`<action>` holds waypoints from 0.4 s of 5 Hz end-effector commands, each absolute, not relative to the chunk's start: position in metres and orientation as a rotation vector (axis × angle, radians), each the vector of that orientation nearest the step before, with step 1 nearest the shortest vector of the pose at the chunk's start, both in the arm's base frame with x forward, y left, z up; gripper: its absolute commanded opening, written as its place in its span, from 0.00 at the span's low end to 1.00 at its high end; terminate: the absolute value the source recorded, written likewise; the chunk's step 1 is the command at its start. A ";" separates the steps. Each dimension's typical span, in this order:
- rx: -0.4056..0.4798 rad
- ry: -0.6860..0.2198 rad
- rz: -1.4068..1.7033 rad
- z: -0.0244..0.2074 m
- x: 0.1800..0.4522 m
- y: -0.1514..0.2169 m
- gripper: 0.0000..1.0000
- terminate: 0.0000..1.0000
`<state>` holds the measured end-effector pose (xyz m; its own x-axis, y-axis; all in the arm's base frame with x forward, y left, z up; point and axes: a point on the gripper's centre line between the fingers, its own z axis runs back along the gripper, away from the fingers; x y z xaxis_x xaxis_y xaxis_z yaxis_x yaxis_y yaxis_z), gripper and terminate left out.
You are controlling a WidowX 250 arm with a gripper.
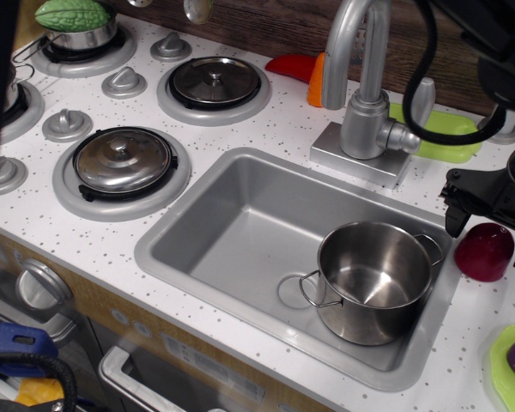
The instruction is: Put sweet potato in pot which is in sink
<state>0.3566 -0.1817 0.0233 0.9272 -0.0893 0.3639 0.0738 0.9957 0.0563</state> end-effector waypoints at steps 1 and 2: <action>0.003 -0.420 -0.080 0.028 0.361 -0.178 0.00 0.00; -0.004 -0.403 -0.101 0.035 0.363 -0.170 0.00 0.00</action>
<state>0.3496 -0.1628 0.0211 0.9521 -0.1654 0.2572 0.1509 0.9857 0.0751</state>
